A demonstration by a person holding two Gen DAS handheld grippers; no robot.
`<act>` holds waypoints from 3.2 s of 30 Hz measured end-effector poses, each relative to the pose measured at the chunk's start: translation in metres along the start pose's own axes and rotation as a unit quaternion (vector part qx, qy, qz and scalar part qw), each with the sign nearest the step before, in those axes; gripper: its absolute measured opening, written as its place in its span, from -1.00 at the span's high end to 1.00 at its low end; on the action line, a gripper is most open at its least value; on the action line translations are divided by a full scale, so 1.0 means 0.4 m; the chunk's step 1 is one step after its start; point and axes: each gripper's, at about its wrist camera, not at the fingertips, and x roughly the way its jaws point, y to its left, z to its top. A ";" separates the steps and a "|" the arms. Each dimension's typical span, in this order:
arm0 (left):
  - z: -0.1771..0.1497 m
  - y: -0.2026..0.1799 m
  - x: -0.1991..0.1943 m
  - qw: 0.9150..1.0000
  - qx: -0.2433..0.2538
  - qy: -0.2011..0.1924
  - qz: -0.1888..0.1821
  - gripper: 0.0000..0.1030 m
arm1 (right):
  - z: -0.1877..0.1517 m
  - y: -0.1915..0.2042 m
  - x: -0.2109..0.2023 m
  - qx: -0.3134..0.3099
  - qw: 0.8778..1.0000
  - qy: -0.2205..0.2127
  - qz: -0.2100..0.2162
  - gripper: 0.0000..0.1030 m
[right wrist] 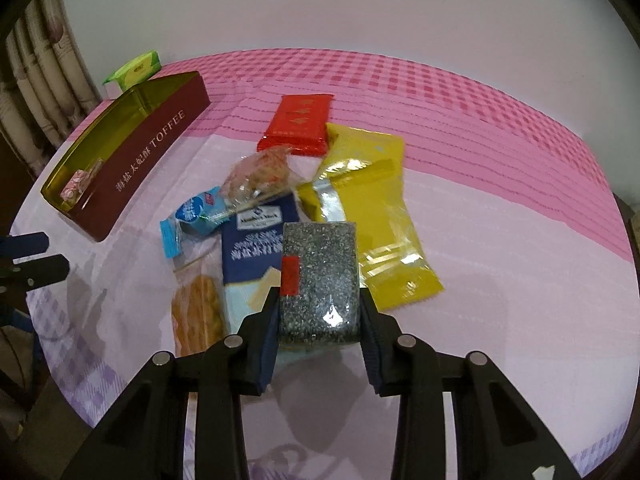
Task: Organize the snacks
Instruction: 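Grasp the dark green seaweed block with the right tool, then grasp the clear bag of fried dough twists with the left tool while the right holds the seaweed block, then lower the fried dough bag into the tin and open the left tool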
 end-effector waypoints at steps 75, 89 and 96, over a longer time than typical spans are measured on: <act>0.012 -0.209 0.084 0.996 0.075 0.053 -0.014 0.32 | -0.074 -0.135 0.004 0.036 0.998 0.037 -0.021 0.34; 0.006 -0.194 0.021 0.993 0.112 0.022 -0.019 0.35 | -0.073 -0.128 0.007 0.033 0.998 0.036 -0.028 0.33; 0.011 -0.183 0.005 0.993 0.114 0.025 -0.027 0.35 | -0.073 -0.128 0.008 0.033 0.998 0.036 -0.028 0.33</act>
